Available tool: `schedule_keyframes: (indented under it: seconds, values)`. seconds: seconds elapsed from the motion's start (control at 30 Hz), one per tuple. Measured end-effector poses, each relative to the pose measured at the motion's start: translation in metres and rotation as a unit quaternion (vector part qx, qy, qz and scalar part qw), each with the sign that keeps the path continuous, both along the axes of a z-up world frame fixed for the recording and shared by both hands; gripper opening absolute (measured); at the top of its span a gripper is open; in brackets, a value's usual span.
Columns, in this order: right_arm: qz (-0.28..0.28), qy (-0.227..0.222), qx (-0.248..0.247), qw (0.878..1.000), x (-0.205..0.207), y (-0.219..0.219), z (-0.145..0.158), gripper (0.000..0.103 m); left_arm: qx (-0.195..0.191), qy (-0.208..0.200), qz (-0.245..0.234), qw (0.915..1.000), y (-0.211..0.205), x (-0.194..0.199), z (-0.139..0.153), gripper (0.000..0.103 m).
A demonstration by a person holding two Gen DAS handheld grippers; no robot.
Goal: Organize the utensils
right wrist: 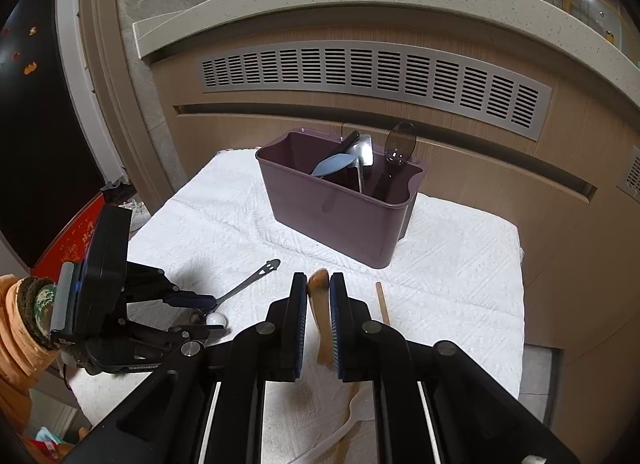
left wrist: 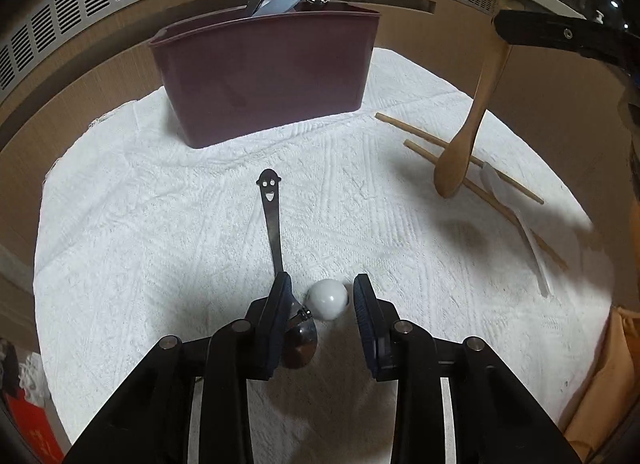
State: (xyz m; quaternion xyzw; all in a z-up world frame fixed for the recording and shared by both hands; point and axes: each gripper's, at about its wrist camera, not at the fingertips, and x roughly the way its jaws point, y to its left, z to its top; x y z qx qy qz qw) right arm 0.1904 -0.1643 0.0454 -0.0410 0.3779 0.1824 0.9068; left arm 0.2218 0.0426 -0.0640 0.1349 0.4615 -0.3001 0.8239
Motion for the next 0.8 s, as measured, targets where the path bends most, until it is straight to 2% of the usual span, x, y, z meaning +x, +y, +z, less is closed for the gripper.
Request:
schedule_keyframes:
  seconds: [0.1,0.2,0.33,0.47,0.57,0.67,0.8]
  values:
    - [-0.001,0.002,-0.002,1.0,0.001,0.001,0.0,0.01,0.018,0.003,-0.036,0.9992,-0.013,-0.017,-0.001,0.033]
    - [0.001,-0.003,-0.004,1.0,-0.003,0.001,0.003,0.01,0.053,-0.022,-0.059,0.9966,-0.02,-0.032,-0.004,0.033]
    - [0.003,-0.006,-0.001,1.0,-0.008,0.003,0.005,0.01,0.036,0.002,-0.019,0.9992,-0.015,-0.025,-0.003,0.026]
    - [0.003,-0.01,-0.002,1.0,-0.017,0.001,0.008,0.01,0.053,-0.004,-0.022,0.9984,-0.013,-0.039,0.0,0.026]
    - [0.001,-0.016,-0.005,1.0,-0.024,-0.003,0.011,0.01,0.059,-0.004,-0.049,0.997,-0.01,-0.053,0.003,0.027]
    - [0.0,-0.01,-0.002,1.0,-0.027,-0.004,0.008,0.01,0.063,0.001,-0.064,0.996,-0.005,-0.063,0.003,0.036]
    - [0.022,0.006,-0.005,1.0,-0.029,0.003,0.001,0.01,0.042,0.005,-0.07,0.9967,0.008,-0.071,0.009,0.039]
